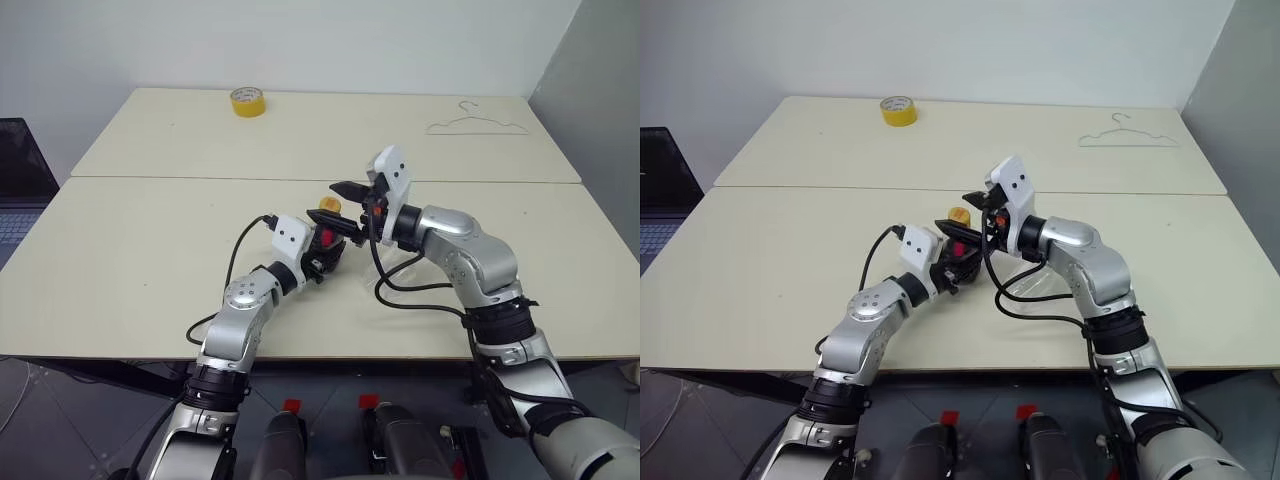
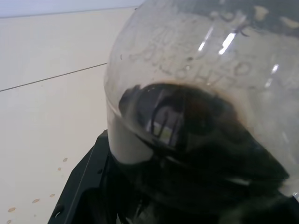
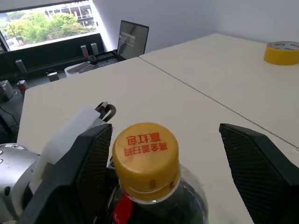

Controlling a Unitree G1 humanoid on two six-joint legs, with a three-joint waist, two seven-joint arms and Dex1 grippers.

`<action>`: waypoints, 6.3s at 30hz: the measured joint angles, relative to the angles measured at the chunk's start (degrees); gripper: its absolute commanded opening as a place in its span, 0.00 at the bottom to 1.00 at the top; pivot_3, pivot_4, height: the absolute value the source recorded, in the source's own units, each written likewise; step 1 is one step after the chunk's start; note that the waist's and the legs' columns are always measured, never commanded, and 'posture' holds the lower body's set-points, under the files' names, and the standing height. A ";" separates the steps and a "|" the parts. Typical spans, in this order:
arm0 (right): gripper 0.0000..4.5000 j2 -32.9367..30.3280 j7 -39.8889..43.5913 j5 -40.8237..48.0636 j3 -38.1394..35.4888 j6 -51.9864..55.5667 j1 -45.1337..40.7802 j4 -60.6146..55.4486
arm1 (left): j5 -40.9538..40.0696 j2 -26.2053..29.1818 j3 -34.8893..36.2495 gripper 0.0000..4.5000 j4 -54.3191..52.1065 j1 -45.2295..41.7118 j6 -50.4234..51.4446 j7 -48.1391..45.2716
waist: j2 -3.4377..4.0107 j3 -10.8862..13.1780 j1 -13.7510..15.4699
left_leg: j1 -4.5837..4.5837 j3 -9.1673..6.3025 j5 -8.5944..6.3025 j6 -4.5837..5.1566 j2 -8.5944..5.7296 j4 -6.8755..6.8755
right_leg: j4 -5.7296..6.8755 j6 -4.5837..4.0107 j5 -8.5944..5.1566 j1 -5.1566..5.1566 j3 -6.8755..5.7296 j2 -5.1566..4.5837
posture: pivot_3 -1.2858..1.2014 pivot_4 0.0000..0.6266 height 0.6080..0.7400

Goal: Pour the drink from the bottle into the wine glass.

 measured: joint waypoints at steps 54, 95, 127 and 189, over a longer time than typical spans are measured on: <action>0.27 -5.50 -34.86 -11.53 -19.89 -2.99 14.20 4.93 | -5.90 9.85 23.70 0.56 12.71 -1.74 -2.18 7.77 | -0.01 0.00 -0.03 | -0.08 0.12 0.00 0.00 0.00 -0.09 | -0.04 0.01 0.01 -0.14 0.12 -0.01 | 0.52 0.24 1.00; 1.00 -0.89 -36.52 -13.49 -19.45 -9.26 17.18 9.72 | -8.32 9.85 28.03 1.00 16.72 -1.12 -4.60 12.57 | -0.01 -0.01 -0.10 | 0.03 0.23 0.00 0.00 0.00 -0.09 | -0.01 0.06 0.04 -0.11 0.24 0.00 | 0.52 0.24 1.00; 1.00 -12.78 -32.26 -28.24 -6.66 -14.97 2.56 4.68 | -10.64 15.11 28.25 1.00 -3.16 4.79 5.59 10.37 | -0.02 -0.01 -0.09 | 0.03 0.50 0.00 -0.01 -0.01 -0.10 | -0.05 0.11 0.06 -0.19 0.55 -0.01 | 0.52 0.24 1.00; 1.00 -16.56 32.06 -50.03 27.20 -65.75 -30.07 54.86 | -21.37 30.51 0.29 1.00 -30.14 6.18 27.69 -11.69 | -0.14 0.10 -1.47 | 0.18 1.39 -0.06 -0.05 -0.02 0.03 | -0.01 0.24 0.15 -0.42 1.46 0.02 | 0.52 0.24 1.00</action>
